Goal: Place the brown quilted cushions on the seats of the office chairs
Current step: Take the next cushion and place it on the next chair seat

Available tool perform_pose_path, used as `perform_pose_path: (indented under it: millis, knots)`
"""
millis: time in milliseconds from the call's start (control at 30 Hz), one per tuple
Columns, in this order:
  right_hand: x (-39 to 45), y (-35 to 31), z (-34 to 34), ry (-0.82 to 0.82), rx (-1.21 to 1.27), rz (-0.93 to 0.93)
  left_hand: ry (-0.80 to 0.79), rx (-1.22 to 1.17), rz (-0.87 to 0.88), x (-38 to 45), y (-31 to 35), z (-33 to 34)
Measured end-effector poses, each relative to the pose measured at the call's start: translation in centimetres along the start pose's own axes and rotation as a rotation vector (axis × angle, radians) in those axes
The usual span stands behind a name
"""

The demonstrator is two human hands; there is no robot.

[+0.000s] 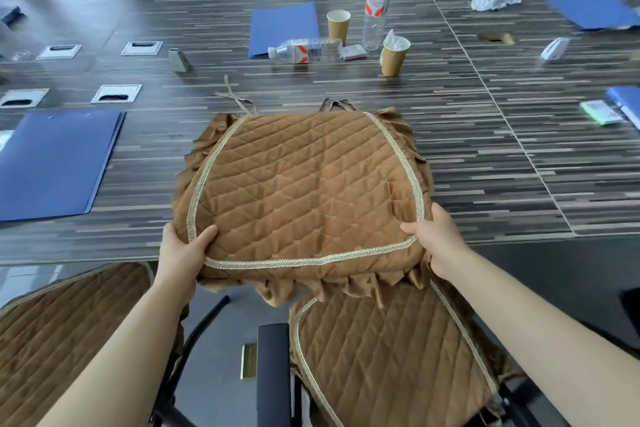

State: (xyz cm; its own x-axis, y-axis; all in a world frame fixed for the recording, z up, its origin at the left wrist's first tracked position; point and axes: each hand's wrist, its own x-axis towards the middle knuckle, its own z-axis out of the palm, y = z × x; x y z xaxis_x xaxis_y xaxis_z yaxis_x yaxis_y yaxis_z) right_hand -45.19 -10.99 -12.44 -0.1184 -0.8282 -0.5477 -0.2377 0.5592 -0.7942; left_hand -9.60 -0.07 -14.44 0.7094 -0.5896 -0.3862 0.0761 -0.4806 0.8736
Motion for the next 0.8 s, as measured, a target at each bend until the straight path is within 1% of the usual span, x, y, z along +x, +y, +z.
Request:
perform_pose_path:
  millis: [100,233,367,433,600,733,800]
  knots:
    - [-4.4,2.1,-2.3,0.017,-0.041,-0.062,0.024,-0.025,0.079,-5.1,-0.6,-0.7]
    - [-10.2,4.9,-6.8,0.027,-0.056,-0.105,-0.001,-0.017,0.129,-11.8,-1.4,-1.0]
    - [-14.5,8.6,-12.7,0.11,-0.1,-0.098,-0.019,-0.022,0.17,-19.1,-2.0,0.4]
    - [-16.8,10.4,-16.2,0.154,-0.109,-0.11,-0.016,-0.024,0.182,-23.2,-2.7,1.3]
    - [-23.1,15.1,-26.1,0.257,-0.026,-0.11,-0.065,-0.018,0.206,-33.8,-4.5,4.2]
    - [-27.9,20.0,-35.5,0.366,-0.002,-0.094,-0.116,-0.034,0.238,-43.4,-5.8,7.9]
    - [-30.7,22.2,-40.6,0.426,0.054,-0.083,-0.161,-0.045,0.261,-48.3,-6.2,10.5]
